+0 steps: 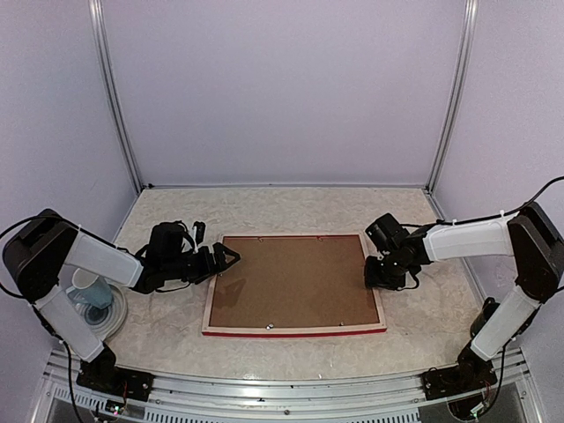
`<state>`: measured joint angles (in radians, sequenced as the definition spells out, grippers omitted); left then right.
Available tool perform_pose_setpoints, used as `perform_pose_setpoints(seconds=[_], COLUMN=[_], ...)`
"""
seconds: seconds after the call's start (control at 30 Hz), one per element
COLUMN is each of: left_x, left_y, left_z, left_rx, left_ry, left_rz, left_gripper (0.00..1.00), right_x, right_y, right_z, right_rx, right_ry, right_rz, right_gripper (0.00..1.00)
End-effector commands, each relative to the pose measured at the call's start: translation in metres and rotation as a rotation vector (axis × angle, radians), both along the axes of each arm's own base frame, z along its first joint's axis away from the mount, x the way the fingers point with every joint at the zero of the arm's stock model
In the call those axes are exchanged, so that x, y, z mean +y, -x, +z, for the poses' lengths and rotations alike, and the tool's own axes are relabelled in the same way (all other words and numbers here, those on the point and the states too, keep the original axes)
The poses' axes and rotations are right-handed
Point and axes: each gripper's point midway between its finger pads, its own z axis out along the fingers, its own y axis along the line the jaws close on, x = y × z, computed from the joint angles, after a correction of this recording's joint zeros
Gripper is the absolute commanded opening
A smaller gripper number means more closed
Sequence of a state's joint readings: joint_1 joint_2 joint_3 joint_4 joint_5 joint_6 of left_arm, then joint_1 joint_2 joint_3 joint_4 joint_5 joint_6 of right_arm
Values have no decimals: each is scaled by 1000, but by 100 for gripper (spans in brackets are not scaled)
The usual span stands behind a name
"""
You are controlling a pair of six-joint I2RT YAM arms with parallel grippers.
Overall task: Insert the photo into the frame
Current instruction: Press the fastener onto the backboard.
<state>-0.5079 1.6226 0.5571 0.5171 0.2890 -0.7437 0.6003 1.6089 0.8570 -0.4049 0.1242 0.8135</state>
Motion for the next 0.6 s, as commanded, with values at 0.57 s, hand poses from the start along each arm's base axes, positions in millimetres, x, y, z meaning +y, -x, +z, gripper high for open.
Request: perform_pose_setpoints(seconds=[0.57], left_x=[18], left_y=[23], left_z=[-47], left_rx=[170], left_ry=[-82], left_rz=[21], left_gripper=[99], right_x=[23], right_y=[-52], right_z=[9], right_rx=[-58], right_ry=[34], right_rz=[71], right_gripper=[39])
